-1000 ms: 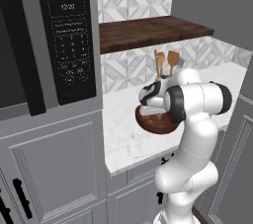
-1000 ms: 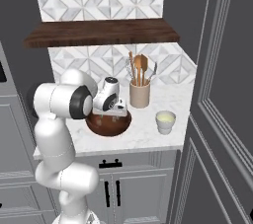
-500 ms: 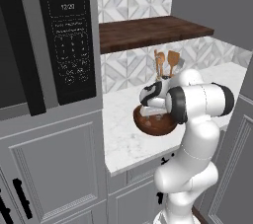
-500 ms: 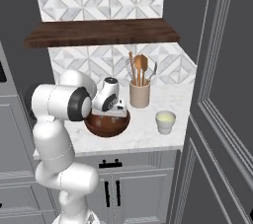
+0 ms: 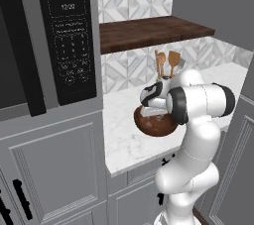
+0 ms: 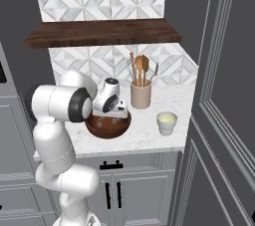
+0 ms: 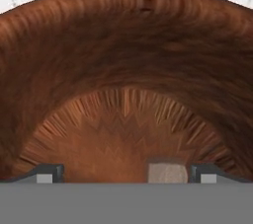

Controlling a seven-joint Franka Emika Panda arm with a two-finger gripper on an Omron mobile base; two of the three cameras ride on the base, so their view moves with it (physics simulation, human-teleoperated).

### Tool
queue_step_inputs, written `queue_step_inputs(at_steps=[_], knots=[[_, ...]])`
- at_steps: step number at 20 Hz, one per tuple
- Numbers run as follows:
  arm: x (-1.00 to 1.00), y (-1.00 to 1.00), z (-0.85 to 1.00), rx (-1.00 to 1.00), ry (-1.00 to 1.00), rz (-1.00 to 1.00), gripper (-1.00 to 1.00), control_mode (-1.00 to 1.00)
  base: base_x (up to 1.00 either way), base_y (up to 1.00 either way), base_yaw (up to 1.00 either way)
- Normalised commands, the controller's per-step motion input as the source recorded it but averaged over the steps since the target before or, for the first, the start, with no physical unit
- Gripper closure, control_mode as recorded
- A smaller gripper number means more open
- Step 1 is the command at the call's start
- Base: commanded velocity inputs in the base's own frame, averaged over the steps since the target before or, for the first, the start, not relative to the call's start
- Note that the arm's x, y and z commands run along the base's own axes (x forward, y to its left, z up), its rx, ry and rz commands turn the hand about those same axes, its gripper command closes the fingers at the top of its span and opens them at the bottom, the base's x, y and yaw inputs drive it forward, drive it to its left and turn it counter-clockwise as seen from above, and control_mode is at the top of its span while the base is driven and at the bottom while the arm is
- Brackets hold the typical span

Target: Grab a lemon wedge from the fridge and one ice cube from the ice bowl, and put them in the glass of lemonade.

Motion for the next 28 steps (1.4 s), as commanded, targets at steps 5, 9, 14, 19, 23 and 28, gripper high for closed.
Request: queue_step_inputs(at_steps=[5, 9, 14, 19, 23, 28], knots=[[0.00, 0.00, 0.00, 0.00, 0.00, 0.00, -1.00, -1.00, 0.00, 0.00, 0.00], [0.00, 0.00, -0.27, 0.02, 0.01, 0.00, -1.00, -1.00, 0.00, 0.00, 0.00], [0.00, 0.00, -0.13, 0.00, 0.00, 0.00, -1.00, -1.00, 0.00, 0.00, 0.00], [0.00, 0.00, 0.00, 0.00, 0.00, 0.00, -1.00, -1.00, 0.00, 0.00, 0.00], [0.00, 0.00, 0.00, 0.00, 0.00, 0.00, 1.00, -1.00, 0.00, 0.00, 0.00], [0.00, 0.00, 0.00, 0.00, 0.00, 0.00, 1.00, -1.00, 0.00, 0.00, 0.00]])
